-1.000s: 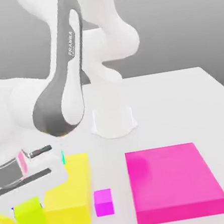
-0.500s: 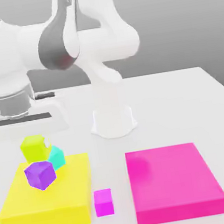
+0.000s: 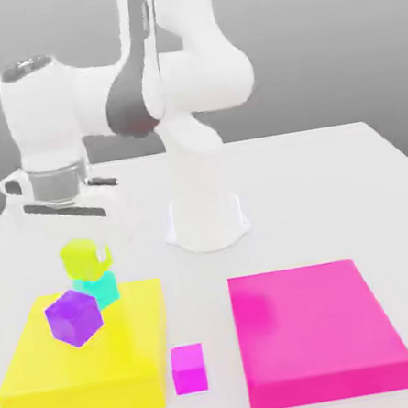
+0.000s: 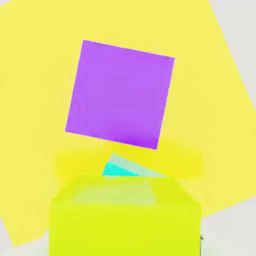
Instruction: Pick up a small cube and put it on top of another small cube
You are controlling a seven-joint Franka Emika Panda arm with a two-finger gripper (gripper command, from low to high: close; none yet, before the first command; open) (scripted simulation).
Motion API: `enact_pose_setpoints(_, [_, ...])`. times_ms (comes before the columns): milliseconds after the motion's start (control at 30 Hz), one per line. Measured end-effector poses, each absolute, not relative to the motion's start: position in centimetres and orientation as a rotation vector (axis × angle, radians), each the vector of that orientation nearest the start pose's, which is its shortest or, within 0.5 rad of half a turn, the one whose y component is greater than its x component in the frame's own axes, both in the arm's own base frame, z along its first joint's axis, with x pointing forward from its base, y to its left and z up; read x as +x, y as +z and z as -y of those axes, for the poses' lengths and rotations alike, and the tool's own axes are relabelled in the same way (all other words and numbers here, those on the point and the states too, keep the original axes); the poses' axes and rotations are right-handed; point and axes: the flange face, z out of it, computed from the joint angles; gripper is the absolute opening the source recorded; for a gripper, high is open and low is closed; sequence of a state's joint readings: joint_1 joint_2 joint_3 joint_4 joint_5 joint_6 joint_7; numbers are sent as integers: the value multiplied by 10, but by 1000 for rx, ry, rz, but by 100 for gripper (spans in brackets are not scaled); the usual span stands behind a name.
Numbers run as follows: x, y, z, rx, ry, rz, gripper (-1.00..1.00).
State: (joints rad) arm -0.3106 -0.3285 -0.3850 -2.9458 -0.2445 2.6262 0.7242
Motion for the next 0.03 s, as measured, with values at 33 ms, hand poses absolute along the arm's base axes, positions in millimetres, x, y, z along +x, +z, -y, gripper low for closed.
enact_pose_setpoints(33, [264, 255, 193, -2603, 1, -1756, 100])
